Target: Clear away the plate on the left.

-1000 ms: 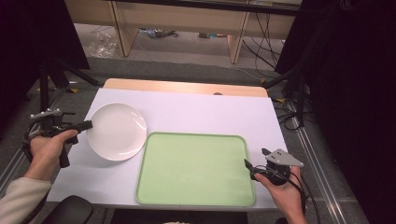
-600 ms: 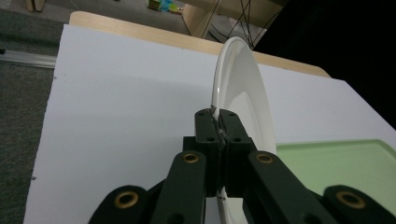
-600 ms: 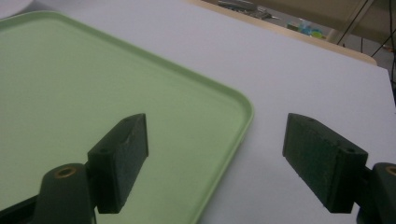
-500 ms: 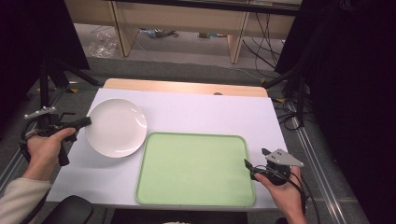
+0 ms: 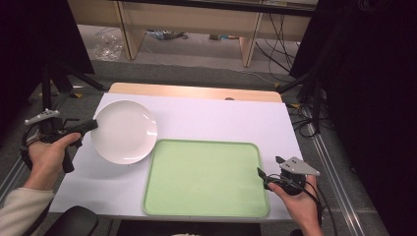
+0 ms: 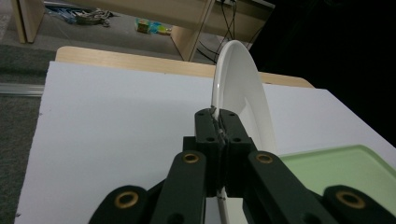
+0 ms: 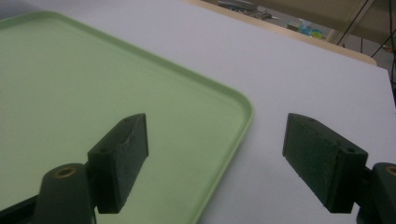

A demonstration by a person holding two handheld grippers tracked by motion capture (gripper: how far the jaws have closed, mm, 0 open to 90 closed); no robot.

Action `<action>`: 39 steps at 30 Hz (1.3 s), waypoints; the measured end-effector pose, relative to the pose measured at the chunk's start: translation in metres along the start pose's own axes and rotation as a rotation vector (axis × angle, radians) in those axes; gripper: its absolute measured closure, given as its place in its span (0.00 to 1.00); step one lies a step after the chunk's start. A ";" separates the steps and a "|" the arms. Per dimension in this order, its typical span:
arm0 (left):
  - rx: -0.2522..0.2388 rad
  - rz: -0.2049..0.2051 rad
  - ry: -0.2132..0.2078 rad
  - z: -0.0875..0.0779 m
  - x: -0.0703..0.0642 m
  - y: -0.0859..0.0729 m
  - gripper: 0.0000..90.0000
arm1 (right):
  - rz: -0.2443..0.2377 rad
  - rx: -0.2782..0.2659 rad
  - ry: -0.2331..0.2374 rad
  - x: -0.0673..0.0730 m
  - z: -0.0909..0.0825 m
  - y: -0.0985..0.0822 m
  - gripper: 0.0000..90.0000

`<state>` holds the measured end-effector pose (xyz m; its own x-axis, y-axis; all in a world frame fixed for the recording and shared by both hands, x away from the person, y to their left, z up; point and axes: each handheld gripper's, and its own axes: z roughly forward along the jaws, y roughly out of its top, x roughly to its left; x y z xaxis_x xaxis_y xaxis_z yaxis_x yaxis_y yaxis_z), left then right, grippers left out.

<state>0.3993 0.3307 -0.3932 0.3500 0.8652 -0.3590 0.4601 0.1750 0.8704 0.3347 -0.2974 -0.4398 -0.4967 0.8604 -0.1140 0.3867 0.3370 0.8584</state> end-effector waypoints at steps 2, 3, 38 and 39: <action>-0.003 0.009 -0.006 0.001 -0.004 0.001 0.97 | -0.010 -0.009 -0.007 -0.001 0.000 0.000 0.26; -0.002 0.010 -0.005 0.001 -0.005 0.002 0.97 | -0.010 -0.009 -0.008 -0.001 0.000 0.000 0.26; 0.013 0.010 -0.093 0.016 -0.031 0.010 0.97 | -0.010 -0.012 -0.010 -0.001 0.000 0.000 0.26; 0.014 0.012 -0.097 0.017 -0.032 0.010 0.97 | -0.010 -0.012 -0.010 -0.001 0.000 0.000 0.26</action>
<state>0.4065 0.2967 -0.3787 0.4327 0.8174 -0.3804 0.4665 0.1580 0.8703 0.3348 -0.2986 -0.4397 -0.4930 0.8606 -0.1274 0.3723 0.3410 0.8632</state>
